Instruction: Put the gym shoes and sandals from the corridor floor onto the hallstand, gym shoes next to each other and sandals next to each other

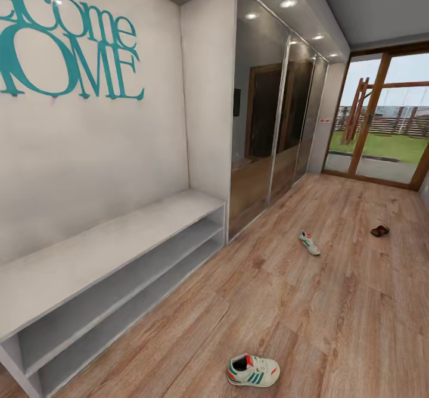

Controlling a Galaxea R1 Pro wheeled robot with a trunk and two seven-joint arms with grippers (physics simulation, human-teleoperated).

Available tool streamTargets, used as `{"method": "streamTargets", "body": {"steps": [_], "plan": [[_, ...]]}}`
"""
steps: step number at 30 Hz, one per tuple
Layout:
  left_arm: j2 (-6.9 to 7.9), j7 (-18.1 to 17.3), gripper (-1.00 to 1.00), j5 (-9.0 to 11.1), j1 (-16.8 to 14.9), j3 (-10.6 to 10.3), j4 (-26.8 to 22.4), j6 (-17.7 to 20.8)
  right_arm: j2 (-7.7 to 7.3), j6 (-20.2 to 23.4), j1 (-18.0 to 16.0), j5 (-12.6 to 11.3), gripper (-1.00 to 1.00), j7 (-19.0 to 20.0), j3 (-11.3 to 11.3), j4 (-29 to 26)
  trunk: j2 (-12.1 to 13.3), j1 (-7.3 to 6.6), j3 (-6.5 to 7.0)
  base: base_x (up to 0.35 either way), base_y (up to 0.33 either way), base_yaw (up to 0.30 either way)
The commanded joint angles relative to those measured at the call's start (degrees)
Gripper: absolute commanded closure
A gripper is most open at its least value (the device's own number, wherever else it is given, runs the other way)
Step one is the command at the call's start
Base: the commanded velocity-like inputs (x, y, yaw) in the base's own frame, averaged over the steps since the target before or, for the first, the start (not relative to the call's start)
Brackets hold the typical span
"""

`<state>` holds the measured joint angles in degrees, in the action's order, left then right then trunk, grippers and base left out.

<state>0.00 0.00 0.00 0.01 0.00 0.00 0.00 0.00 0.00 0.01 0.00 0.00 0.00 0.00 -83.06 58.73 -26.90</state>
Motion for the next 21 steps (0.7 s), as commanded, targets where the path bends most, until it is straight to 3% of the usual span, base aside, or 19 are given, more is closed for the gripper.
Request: {"method": "streamTargets", "body": {"steps": [1,21], "plan": [[-0.33,0.01,-1.00,-0.33,-0.12,-0.06,-0.33,-0.26,-0.08,-0.30,-0.34,0.00,-1.00,0.18,0.21,-0.33,-0.02,0.00,-0.03,0.000,0.000,0.000],[-0.74,0.03,-1.00,-0.70,-0.11,-0.06,-2.61,-0.26,-0.09,-0.29,-0.73,0.00,-1.00,0.16,0.24,-1.24,-0.02,0.00,-0.03,0.000,0.000,0.000]]}}
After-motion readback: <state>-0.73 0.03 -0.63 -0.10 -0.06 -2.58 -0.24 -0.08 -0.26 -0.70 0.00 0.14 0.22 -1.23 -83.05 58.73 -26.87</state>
